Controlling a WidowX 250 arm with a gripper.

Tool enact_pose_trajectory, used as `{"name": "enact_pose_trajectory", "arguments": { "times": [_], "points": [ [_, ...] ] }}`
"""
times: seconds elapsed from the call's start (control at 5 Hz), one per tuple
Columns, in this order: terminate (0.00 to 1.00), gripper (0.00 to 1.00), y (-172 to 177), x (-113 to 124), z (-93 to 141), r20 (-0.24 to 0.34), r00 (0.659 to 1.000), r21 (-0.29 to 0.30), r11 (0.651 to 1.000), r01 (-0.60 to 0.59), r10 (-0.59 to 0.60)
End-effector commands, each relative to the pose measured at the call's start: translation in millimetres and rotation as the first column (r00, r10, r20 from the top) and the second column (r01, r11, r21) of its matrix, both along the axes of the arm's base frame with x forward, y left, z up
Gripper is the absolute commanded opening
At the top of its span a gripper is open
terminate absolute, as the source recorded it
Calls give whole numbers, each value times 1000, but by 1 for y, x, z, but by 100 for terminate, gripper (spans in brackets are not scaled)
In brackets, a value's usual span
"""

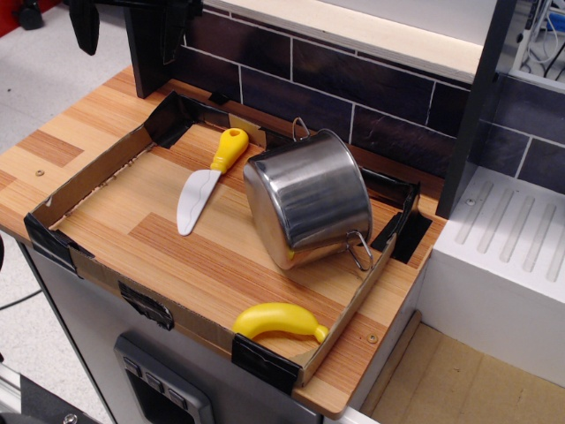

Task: Upright metal pot

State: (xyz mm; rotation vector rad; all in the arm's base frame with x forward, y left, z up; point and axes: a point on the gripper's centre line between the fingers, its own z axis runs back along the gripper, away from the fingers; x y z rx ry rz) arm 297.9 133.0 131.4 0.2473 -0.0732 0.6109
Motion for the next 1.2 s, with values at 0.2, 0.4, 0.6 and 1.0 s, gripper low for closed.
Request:
{"name": "enact_pose_trajectory", "arguments": {
  "times": [0.2,0.4,0.6,1.0],
  "points": [
    [0,100,-20,1,22,22,1000,-20,1000,-16,17],
    [0,100,-48,3,41,9,1000,-11,1000,-14,14],
    [0,100,-81,4,42,-3,1000,51,999,6,-6],
    [0,100,-146,6,19,-49,990,147,979,139,-133]
  ]
}}
